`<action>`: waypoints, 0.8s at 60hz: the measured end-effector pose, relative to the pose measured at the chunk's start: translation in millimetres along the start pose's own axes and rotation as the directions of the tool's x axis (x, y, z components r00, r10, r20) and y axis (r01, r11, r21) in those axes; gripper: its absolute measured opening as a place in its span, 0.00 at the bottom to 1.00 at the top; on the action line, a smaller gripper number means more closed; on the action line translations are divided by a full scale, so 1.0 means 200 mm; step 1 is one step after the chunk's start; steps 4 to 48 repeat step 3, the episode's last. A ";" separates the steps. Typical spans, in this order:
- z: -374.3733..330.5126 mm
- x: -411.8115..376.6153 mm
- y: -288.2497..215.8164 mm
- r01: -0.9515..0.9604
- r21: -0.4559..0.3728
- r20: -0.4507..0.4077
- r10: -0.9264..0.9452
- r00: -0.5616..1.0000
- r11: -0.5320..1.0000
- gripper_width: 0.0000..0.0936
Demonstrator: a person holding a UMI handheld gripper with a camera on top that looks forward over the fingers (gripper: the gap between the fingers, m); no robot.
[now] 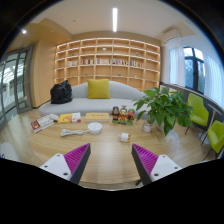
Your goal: Unplug charger
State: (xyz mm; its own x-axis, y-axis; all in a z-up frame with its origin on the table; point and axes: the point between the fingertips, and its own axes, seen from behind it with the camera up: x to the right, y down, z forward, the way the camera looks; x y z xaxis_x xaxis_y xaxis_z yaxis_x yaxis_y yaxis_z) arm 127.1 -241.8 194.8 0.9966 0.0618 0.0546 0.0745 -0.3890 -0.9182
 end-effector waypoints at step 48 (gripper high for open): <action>-0.01 0.00 -0.01 0.004 0.008 0.000 -0.004 1.000 1.000 0.91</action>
